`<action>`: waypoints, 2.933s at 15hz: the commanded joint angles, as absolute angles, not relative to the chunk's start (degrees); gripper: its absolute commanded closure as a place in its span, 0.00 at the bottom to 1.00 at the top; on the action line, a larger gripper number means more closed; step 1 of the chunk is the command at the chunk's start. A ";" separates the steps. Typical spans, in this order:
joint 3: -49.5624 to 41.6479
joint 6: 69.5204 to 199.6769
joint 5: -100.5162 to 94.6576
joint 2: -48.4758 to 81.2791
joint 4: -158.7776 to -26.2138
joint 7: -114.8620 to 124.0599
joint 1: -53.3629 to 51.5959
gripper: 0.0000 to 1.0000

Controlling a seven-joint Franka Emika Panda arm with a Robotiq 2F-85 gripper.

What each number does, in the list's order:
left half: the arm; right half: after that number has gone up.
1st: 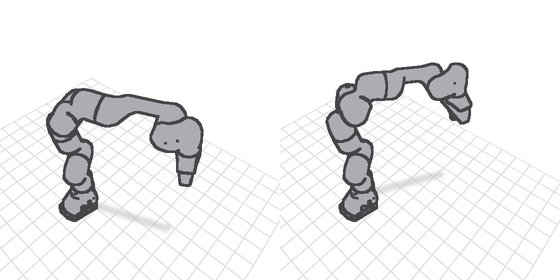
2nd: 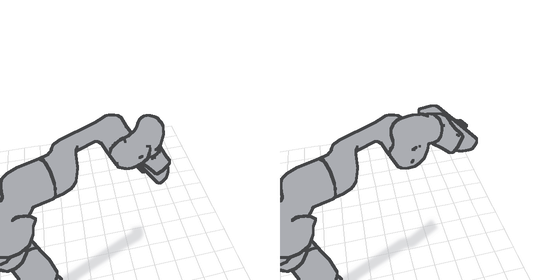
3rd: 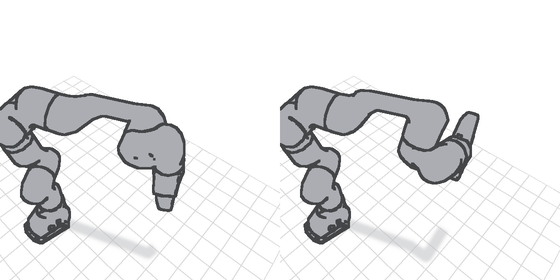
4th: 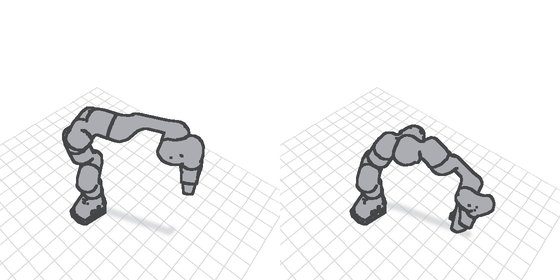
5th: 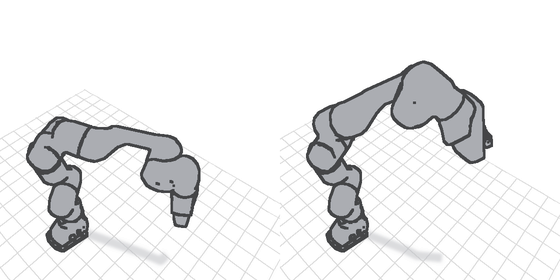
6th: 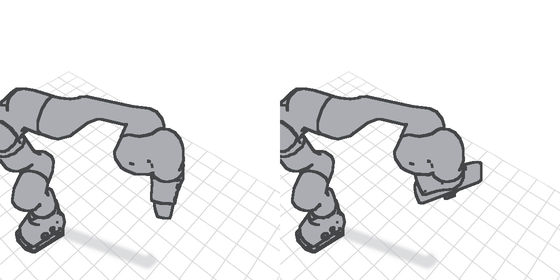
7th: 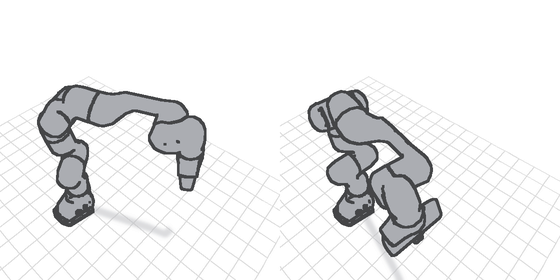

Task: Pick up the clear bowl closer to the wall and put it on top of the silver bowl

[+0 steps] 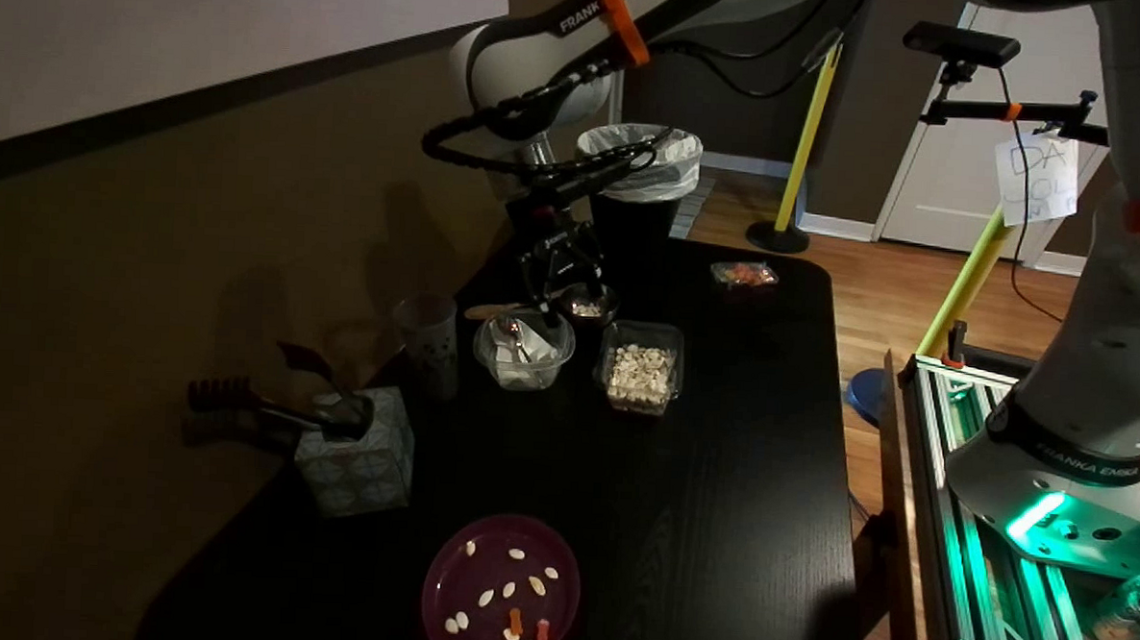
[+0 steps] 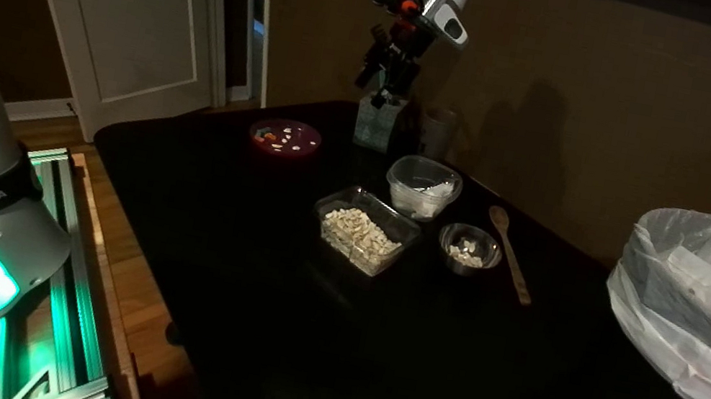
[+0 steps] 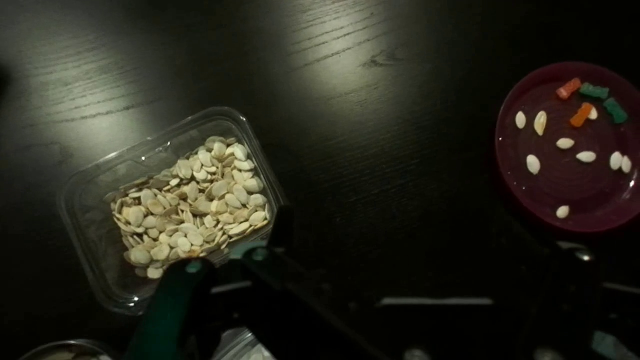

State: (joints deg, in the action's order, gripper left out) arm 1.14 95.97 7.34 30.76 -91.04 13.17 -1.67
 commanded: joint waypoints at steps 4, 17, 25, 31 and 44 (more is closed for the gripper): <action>2.56 108.64 5.97 31.73 -97.02 -7.31 -0.30 0.00; -0.53 139.09 -2.73 39.99 -98.83 -3.47 -3.84 0.00; -1.69 143.08 -2.75 45.62 -96.11 3.18 -4.89 0.34; -2.03 142.73 -2.45 46.14 -94.64 5.62 -5.20 0.80; -2.49 143.00 -2.66 38.02 -98.37 7.34 -5.50 0.99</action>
